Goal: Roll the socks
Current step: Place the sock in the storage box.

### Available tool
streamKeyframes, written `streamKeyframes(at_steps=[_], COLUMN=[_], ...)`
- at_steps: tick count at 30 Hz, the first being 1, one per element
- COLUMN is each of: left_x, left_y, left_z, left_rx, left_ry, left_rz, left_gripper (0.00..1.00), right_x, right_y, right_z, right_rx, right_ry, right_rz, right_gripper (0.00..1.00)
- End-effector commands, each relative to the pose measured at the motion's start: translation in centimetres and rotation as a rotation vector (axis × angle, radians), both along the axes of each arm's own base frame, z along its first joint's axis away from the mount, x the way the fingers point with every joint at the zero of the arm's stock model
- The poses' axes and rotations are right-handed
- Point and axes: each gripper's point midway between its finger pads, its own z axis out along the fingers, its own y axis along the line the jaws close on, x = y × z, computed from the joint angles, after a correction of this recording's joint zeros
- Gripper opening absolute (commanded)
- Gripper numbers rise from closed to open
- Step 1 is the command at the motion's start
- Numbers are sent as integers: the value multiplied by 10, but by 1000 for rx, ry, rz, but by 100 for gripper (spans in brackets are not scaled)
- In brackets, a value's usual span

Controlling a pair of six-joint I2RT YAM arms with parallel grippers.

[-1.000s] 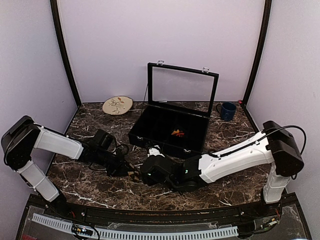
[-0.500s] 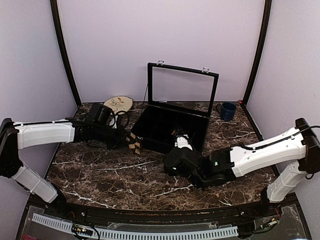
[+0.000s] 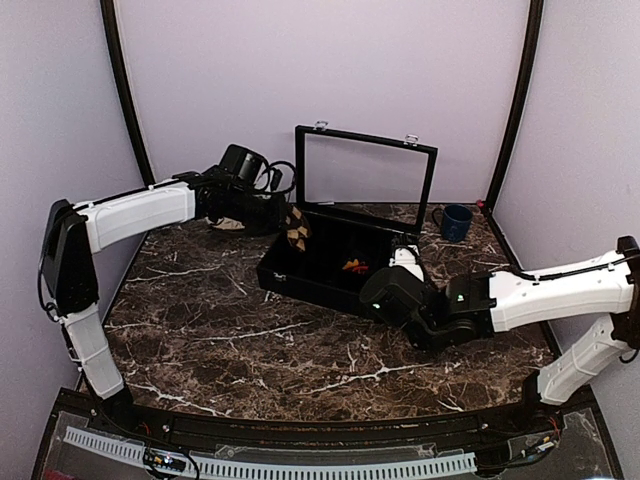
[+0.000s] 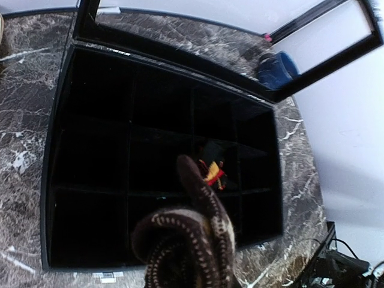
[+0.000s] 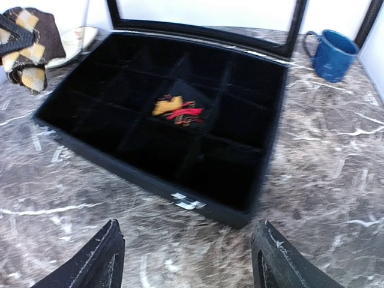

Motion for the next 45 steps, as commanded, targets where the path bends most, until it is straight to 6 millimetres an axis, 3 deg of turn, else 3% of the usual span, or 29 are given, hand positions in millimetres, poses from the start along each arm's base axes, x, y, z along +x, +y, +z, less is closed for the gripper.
streamKeyframes(at_steps=[1, 3, 11, 20, 30, 45], left_x=[10, 13, 20, -2, -16, -24], left_y=[-11, -26, -33, -31, -50, -42], left_z=[-28, -30, -64, -97, -117, -155], left_rx=[106, 133, 199, 239, 225, 251], left_ry=[88, 108, 275, 434, 554, 711], left_rz=[-2, -6, 58, 114, 164, 362], left_gripper=[0, 0, 0, 0, 0, 0], right_x=[13, 17, 26, 29, 28, 16], right_y=[-22, -27, -42, -48, -48, -57], right_z=[6, 7, 8, -6, -19, -16], right_rx=[-73, -84, -89, -78, -59, 34], right_ry=[-19, -19, -19, 1, 5, -5], right_rz=[-75, -90, -98, -75, -25, 17], right_gripper=[69, 69, 69, 69, 69, 69])
